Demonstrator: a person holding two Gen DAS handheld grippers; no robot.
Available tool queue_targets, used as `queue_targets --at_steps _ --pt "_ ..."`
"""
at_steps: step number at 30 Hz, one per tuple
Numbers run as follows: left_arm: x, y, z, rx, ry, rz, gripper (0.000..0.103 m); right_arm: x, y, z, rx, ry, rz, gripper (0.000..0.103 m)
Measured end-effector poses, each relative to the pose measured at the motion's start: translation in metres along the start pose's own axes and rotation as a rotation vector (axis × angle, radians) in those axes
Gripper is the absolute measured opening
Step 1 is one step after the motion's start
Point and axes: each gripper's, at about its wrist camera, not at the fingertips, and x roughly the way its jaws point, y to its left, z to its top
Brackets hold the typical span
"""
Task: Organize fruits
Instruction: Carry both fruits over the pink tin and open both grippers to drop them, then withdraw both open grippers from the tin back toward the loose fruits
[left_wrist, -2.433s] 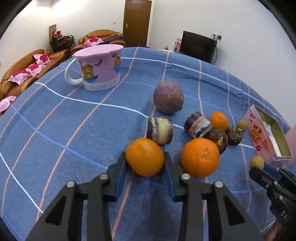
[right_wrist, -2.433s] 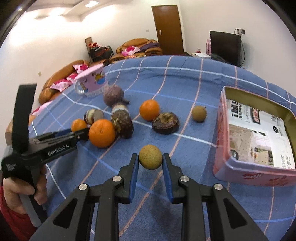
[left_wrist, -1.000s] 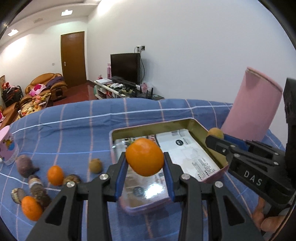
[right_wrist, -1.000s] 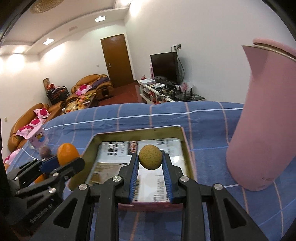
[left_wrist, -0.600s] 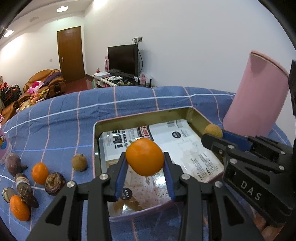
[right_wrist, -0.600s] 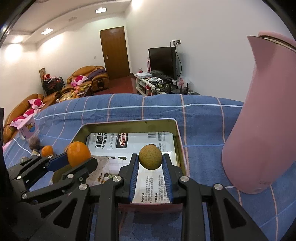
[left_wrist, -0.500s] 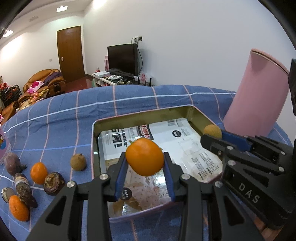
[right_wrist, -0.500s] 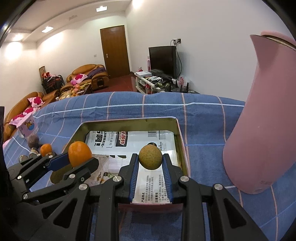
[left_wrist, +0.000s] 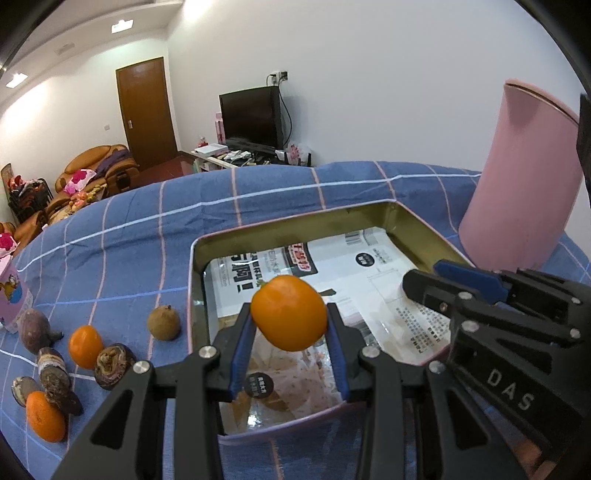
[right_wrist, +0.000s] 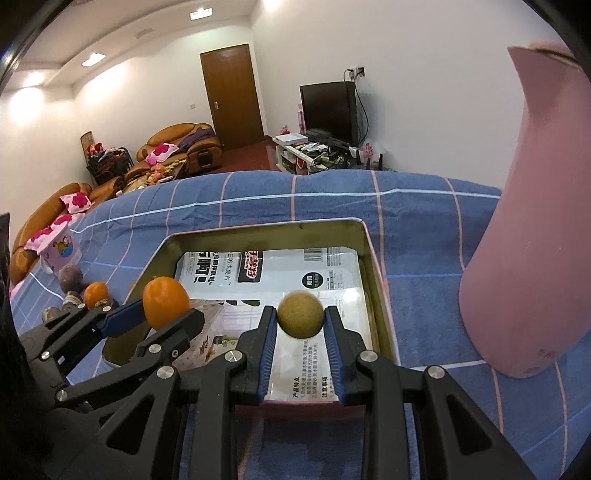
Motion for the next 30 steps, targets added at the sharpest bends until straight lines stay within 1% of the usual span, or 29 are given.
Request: queue_targets --at_steps 2,4,6,7,8,9,10,11,12,13,14,16,21,30 --pt "-0.001 0.0 0.0 0.0 -0.001 0.002 0.039 -0.001 -0.001 0.0 0.02 0.003 0.027 0.031" --pt "-0.001 0.001 0.0 -0.001 -0.001 0.006 0.041 -0.003 -0.003 0.0 0.031 -0.005 0.04 0.041" --pt "-0.004 0.001 0.0 -0.002 -0.015 0.022 0.041 -0.008 -0.003 0.0 0.035 -0.028 0.039 0.047" --pt "-0.005 0.0 0.0 0.001 -0.026 0.032 0.047 -0.011 -0.003 0.001 0.039 -0.047 0.041 0.048" --pt "-0.008 0.0 0.0 0.008 -0.039 0.045 0.059 -0.014 -0.003 0.001 0.044 -0.064 0.042 0.049" --pt "-0.01 -0.001 0.0 0.015 -0.054 0.066 0.066 -0.018 -0.004 0.002 0.051 -0.085 0.043 0.05" --pt "-0.013 -0.002 0.0 0.023 -0.073 0.088 0.076 -0.022 -0.005 0.002 0.057 -0.103 0.043 0.052" --pt "-0.016 -0.002 0.0 0.028 -0.089 0.1 0.082 -0.025 -0.005 0.003 0.064 -0.126 0.04 0.054" --pt "-0.02 -0.002 0.0 0.034 -0.107 0.106 0.084 -0.029 -0.006 0.002 0.069 -0.151 0.036 0.06" --pt "-0.023 -0.002 0.001 0.038 -0.121 0.108 0.089 -0.031 -0.006 0.003 0.072 -0.165 0.033 0.065" --pt "-0.026 -0.001 0.001 0.04 -0.131 0.111 0.094 -0.033 -0.005 0.003 0.072 -0.182 0.027 0.066" --pt "-0.031 0.0 0.002 0.04 -0.153 0.124 0.098 -0.036 -0.004 0.003 0.063 -0.199 0.007 0.066" --pt "-0.039 0.005 0.003 0.046 -0.175 0.139 0.1 -0.034 -0.003 0.002 0.05 -0.208 -0.021 0.066" --pt "-0.04 0.014 -0.001 0.032 -0.162 0.133 0.103 -0.03 -0.006 -0.003 0.056 -0.207 -0.048 0.066"
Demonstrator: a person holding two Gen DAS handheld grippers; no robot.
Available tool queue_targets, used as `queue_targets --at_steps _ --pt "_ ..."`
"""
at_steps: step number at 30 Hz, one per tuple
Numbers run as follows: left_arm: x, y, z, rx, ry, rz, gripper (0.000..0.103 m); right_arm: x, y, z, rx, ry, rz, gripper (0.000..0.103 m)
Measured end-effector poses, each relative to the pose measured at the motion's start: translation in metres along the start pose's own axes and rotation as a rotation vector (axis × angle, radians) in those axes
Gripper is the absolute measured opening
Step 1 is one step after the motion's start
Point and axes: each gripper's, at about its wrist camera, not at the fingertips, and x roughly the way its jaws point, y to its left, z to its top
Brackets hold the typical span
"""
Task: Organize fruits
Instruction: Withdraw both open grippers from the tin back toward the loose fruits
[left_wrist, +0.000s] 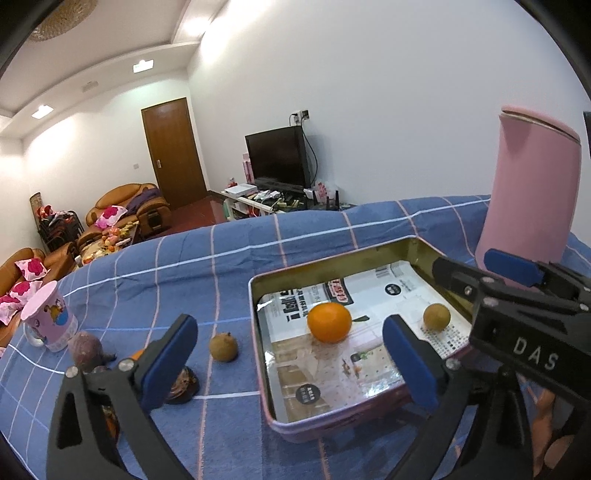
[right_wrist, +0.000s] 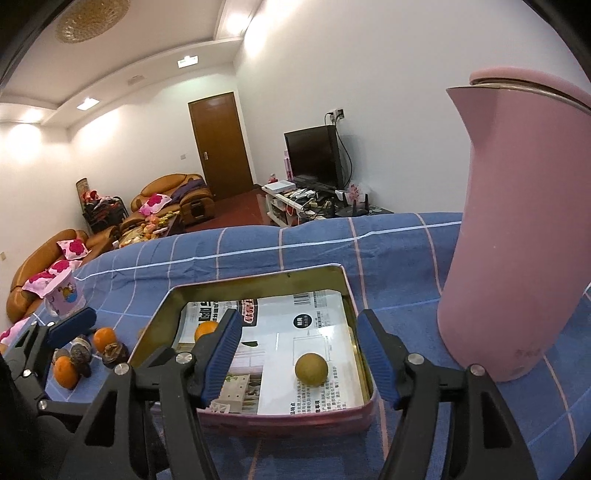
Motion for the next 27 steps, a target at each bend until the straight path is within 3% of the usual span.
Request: queue_targets --at_steps 16,19,27 --pt "-0.004 0.027 -0.011 -0.026 -0.018 0.071 0.103 -0.011 0.008 -0.006 -0.046 -0.089 -0.046 0.067" --pt "-0.005 0.03 -0.013 -0.02 -0.02 0.081 0.103 -0.012 0.012 -0.007 -0.069 -0.097 -0.064 0.074" --pt "-0.004 0.043 -0.018 -0.022 0.001 0.082 0.103 -0.015 0.016 -0.009 -0.081 -0.098 -0.094 0.075"
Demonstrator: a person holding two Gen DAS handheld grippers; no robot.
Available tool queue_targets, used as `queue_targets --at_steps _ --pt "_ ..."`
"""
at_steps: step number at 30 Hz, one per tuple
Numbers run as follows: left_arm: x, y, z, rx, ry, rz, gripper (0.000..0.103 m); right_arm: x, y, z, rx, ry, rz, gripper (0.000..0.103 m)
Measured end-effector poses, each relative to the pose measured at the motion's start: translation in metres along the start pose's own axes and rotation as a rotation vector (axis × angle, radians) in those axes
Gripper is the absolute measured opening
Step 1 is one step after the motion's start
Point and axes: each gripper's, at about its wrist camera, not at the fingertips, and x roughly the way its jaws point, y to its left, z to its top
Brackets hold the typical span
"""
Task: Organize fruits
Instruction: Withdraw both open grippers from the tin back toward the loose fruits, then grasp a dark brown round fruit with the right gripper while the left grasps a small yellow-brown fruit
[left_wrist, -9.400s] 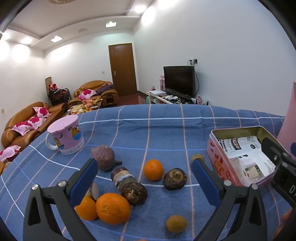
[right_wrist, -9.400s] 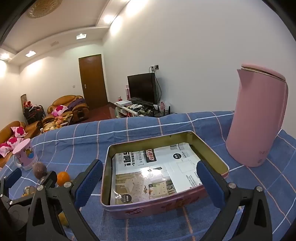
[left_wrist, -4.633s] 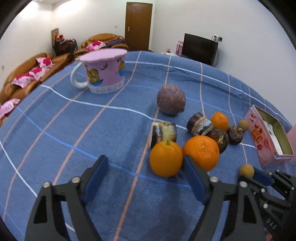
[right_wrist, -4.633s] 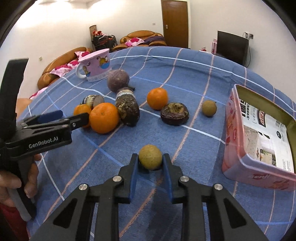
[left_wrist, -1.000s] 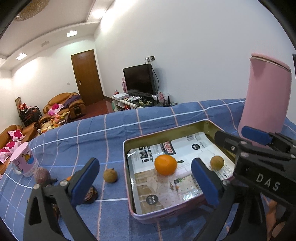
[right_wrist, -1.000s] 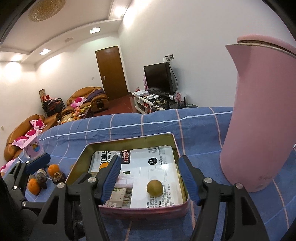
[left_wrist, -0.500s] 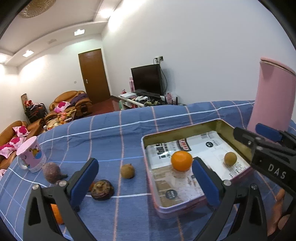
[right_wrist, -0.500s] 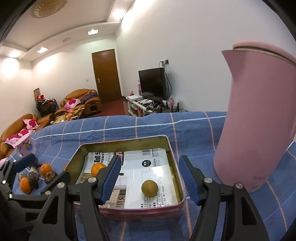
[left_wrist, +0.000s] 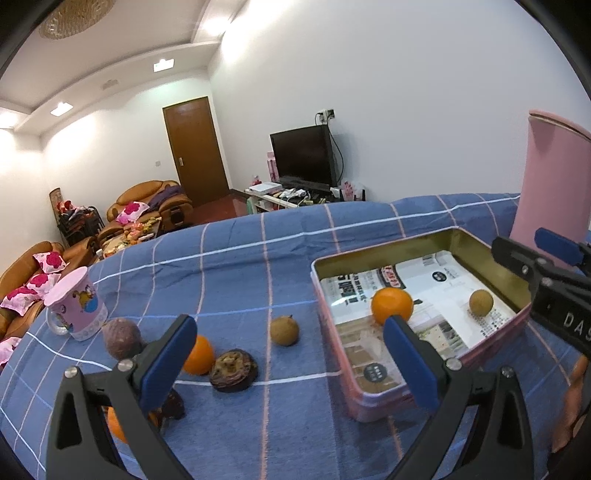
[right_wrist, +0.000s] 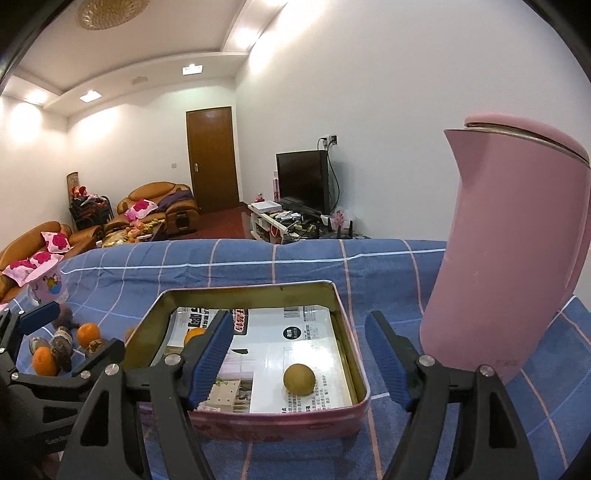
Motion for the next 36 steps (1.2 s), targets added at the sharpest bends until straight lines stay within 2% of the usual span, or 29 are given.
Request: queue_targets --at_steps 11,26,32,36 --pt "0.003 0.025 -0.005 -0.021 0.019 0.013 0.103 -0.006 0.015 -0.004 -0.021 0.02 -0.024 0.075" --pt "0.002 0.063 -0.01 -0.061 0.031 0.037 0.103 -0.009 0.059 -0.011 -0.026 0.062 0.028 0.075" --pt "0.005 0.104 -0.009 -0.119 0.037 0.088 0.103 -0.008 0.081 -0.013 -0.044 0.069 0.07 0.075" --pt "0.012 0.14 -0.011 -0.179 0.06 0.152 0.103 -0.006 0.101 -0.015 -0.068 0.086 0.117 0.075"
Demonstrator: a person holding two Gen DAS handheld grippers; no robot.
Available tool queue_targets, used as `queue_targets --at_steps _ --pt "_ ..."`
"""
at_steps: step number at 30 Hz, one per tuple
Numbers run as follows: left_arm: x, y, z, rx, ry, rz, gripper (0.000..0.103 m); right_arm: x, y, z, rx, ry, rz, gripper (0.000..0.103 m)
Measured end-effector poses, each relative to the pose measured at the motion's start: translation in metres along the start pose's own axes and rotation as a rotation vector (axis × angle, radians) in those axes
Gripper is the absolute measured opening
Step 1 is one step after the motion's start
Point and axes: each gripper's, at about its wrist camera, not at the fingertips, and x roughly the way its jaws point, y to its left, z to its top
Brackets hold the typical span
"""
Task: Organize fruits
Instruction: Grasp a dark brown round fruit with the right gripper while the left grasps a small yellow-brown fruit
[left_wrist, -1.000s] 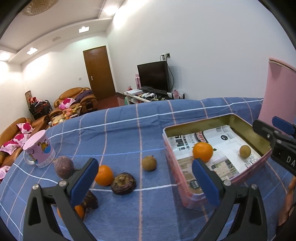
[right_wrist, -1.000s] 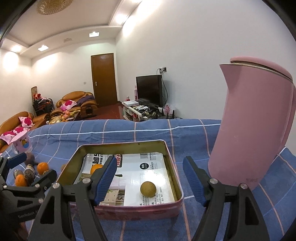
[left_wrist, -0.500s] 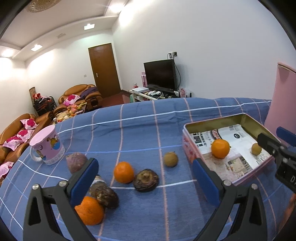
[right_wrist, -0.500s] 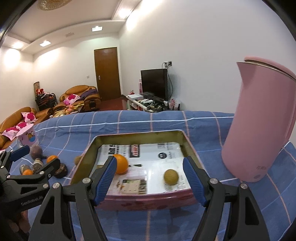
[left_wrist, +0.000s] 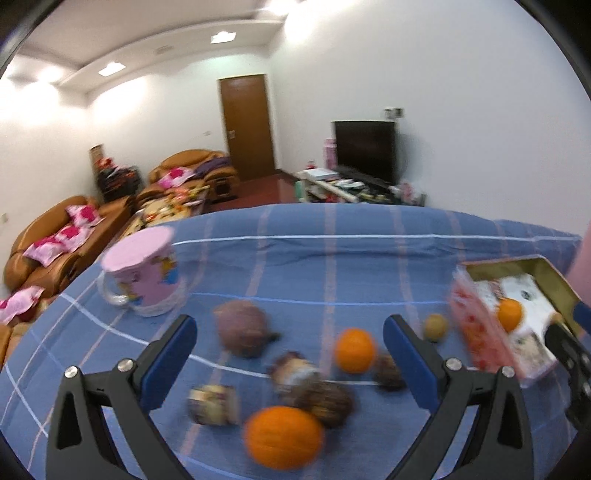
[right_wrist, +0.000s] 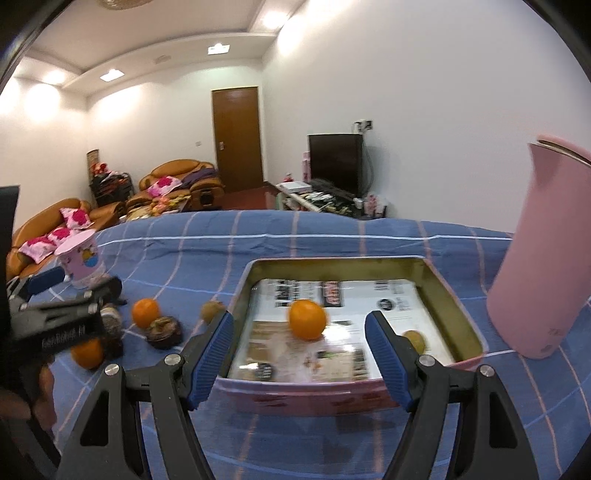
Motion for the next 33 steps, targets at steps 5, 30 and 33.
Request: queue_targets --at_steps 5,30,33 --pt "0.014 0.044 0.004 -0.088 0.024 0.075 0.103 0.009 0.03 0.0 -0.057 0.024 0.056 0.075" --pt "0.019 0.069 0.005 -0.15 0.019 0.107 0.103 0.078 0.111 0.011 -0.217 0.216 0.21 0.049" --pt "0.018 0.069 0.006 -0.15 0.019 0.107 0.103 0.083 0.119 0.008 -0.257 0.252 0.206 0.049"
